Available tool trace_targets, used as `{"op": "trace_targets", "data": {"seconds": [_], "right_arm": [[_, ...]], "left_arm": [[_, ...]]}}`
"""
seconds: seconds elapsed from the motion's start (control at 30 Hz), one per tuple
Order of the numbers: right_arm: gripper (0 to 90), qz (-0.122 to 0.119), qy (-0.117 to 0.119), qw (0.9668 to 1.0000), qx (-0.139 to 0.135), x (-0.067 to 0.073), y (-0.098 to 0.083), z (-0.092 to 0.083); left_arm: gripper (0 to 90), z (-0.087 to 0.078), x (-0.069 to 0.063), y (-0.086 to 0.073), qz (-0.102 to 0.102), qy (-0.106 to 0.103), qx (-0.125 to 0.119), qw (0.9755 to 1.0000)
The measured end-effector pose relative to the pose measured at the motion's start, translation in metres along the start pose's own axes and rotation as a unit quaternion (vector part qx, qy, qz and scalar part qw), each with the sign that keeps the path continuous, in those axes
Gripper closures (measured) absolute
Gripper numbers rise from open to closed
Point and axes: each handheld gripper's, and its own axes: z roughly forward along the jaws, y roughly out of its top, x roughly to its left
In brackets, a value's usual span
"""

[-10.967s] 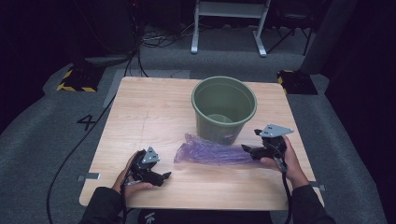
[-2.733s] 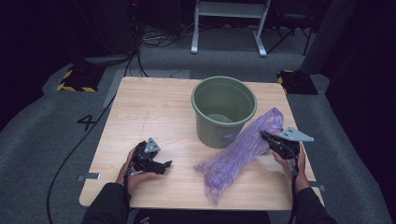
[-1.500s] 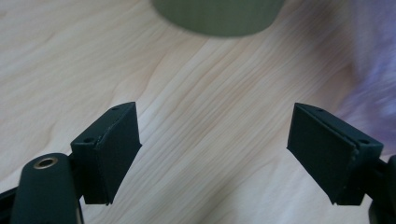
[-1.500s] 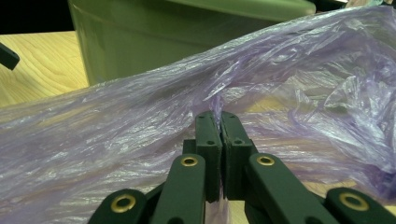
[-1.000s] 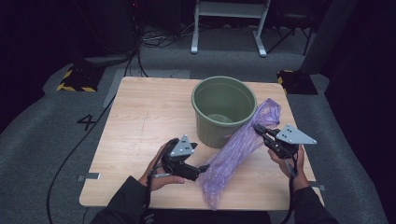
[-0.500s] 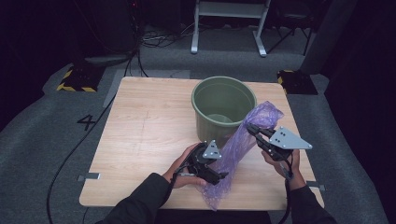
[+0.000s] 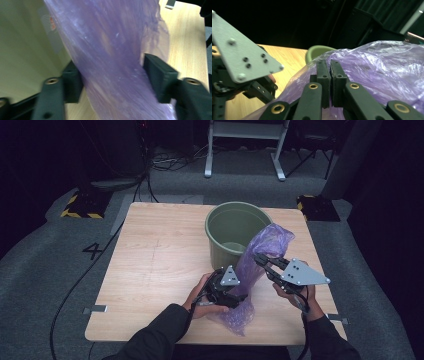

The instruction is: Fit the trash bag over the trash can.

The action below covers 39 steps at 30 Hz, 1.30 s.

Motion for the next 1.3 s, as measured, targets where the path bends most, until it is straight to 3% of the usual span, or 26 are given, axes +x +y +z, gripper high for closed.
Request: {"op": "trace_targets", "data": {"seconds": [0.03, 0.27, 0.43, 0.5, 0.53, 0.63, 0.73, 0.9, 1.0, 1.03, 1.13, 1.3], "right_arm": [[87.9, -0.007, 0.005, 1.0, -0.002, 0.001, 0.003, 0.002], [87.6, -0.009, 0.014, 0.9998, -0.005, -0.004, 0.009, 0.011], [87.4, 0.027, 0.031, 0.9992, 0.0, -0.017, 0.007, 0.026], [87.1, 0.029, 0.032, 0.9991, 0.002, -0.018, 0.007, 0.028], [86.2, 0.043, 0.036, 0.9984, 0.01, -0.021, 0.007, 0.033], [85.0, 0.054, 0.036, 0.9978, 0.014, -0.023, 0.007, 0.038], [78.3, 0.069, 0.035, 0.9966, 0.028, -0.029, 0.008, 0.045], [70.8, 0.066, 0.022, 0.9967, 0.043, -0.031, 0.009, 0.049], [74.2, 0.06, 0.015, 0.9963, 0.06, -0.031, 0.008, 0.053], [79.3, 0.065, 0.018, 0.9956, 0.064, -0.032, 0.006, 0.054], [83.9, 0.07, 0.019, 0.9949, 0.069, -0.033, 0.006, 0.056], [86.5, 0.089, 0.027, 0.9923, 0.082, -0.04, 0.004, 0.059]], "left_arm": [[50.2, -0.003, 0.001, -0.001, 0.004, 0.003, -0.002, 1.0], [70.0, -0.02, 0.001, -0.005, 0.023, -0.007, -0.032, 0.9992], [77.1, -0.036, 0.005, -0.011, 0.021, 0.013, -0.054, 0.9983], [77.8, -0.041, 0.007, -0.013, 0.017, 0.017, -0.062, 0.9978], [79.0, -0.043, 0.008, -0.013, 0.015, 0.02, -0.064, 0.9976], [80.0, -0.049, 0.01, -0.015, 0.015, 0.028, -0.075, 0.9967], [80.7, -0.056, 0.011, -0.016, 0.009, 0.033, -0.092, 0.9951], [81.4, -0.063, 0.014, -0.016, 0.001, 0.044, -0.115, 0.9924], [81.0, -0.065, 0.015, -0.014, 0.0, 0.053, -0.12, 0.9913], [79.9, -0.066, 0.016, -0.013, 0.002, 0.057, -0.121, 0.991], [78.6, -0.067, 0.017, -0.012, 0.001, 0.065, -0.123, 0.9903], [74.3, -0.07, 0.018, -0.01, -0.006, 0.075, -0.13, 0.9886]]}}
